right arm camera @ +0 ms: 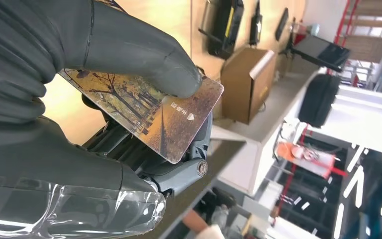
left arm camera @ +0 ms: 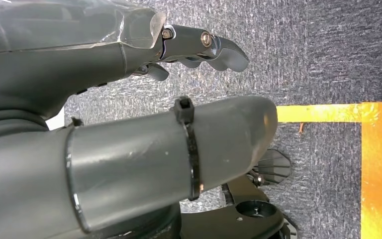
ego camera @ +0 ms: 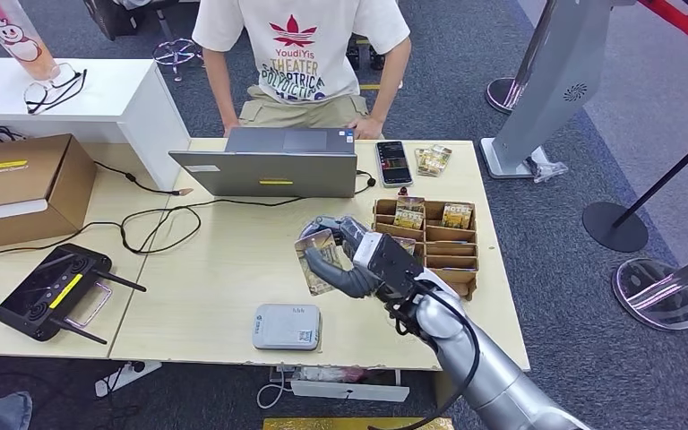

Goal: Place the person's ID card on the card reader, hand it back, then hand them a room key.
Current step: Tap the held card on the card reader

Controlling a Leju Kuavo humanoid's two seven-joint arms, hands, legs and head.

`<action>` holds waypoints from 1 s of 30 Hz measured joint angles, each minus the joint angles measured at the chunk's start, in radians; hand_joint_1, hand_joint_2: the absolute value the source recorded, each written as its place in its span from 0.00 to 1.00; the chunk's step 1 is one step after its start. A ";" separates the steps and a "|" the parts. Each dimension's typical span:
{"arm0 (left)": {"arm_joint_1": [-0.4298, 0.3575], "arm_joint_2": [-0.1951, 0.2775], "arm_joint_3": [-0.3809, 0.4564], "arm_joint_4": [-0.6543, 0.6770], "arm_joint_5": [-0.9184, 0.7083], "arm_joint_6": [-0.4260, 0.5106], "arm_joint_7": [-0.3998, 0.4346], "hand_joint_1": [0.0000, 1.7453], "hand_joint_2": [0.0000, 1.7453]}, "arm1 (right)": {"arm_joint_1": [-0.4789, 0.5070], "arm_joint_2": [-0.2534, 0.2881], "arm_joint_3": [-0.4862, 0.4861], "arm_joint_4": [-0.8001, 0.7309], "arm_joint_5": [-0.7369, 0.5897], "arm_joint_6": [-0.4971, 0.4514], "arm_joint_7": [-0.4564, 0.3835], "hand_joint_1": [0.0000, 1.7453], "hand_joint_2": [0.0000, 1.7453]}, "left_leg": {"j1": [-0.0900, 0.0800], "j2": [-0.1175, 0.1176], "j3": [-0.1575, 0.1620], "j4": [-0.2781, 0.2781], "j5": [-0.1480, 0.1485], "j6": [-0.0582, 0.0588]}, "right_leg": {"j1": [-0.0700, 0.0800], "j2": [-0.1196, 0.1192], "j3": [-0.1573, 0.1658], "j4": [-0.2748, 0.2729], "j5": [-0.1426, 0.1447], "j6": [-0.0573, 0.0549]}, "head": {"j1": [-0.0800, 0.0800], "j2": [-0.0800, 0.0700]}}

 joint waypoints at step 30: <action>0.004 0.000 0.002 0.000 0.004 0.011 0.006 0.00 0.00 | -0.056 0.102 0.194 0.443 -0.030 0.056 -0.006 1.00 1.00 | 0.000 0.000 0.000 0.000 0.000 0.000 | 0.000 0.000 0.000 0.000 0.000 0.000 | 0.000 0.000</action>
